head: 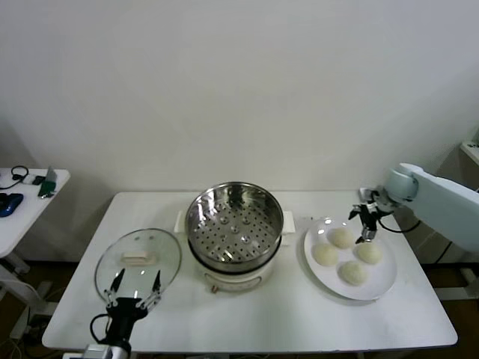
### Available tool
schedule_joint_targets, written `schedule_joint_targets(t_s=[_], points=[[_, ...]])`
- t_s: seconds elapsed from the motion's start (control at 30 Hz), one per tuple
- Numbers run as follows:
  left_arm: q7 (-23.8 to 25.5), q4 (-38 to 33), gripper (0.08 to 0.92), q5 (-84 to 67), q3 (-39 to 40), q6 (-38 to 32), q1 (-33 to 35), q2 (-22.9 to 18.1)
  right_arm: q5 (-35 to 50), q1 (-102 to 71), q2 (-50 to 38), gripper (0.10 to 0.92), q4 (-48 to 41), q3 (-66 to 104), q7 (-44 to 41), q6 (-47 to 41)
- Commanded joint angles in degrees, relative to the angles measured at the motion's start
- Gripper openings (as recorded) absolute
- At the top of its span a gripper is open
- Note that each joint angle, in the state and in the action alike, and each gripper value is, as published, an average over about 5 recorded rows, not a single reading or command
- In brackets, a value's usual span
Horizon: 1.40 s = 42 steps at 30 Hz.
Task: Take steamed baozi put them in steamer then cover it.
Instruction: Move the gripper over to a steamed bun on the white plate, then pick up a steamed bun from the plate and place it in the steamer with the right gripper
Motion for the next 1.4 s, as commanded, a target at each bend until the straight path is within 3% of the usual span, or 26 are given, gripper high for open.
schedule_joint_targets(t_s=[0.03,0.57,0.77,0.93,1.13,1.4], points=[[0.02,0.51,0.823,0.05,-0.03,0.02,-0.08,-0.16,-1.69,-1.74,7.08,0.823,-8.57,-0.57,-0.88,0.62],[0.02,1.01,0.823,0.67,0.01,-0.12,0.04,-0.06,-5.92,-6.35,9.59,0.817,-12.57,3.67,-0.46,1.73],[-0.12,1.37,0.823,0.68,0.11,-0.12,-0.29,-0.01,-5.78,-6.70,10.04,0.715,-13.45,5.14,0.45,2.27],[-0.19,1.35,0.823,0.66,0.09,-0.15,-0.49,0.00,-5.77,-5.99,9.82,0.676,-12.32,4.89,0.31,2.68],[-0.27,1.29,0.823,0.67,0.19,-0.28,-0.37,-0.08,-3.95,1.01,7.28,0.666,-5.46,-0.22,-0.36,3.91],[-0.35,0.82,0.823,1.11,0.56,-0.40,-0.36,-0.12,5.59,28.94,6.59,0.645,13.62,-16.65,-1.13,10.08]])
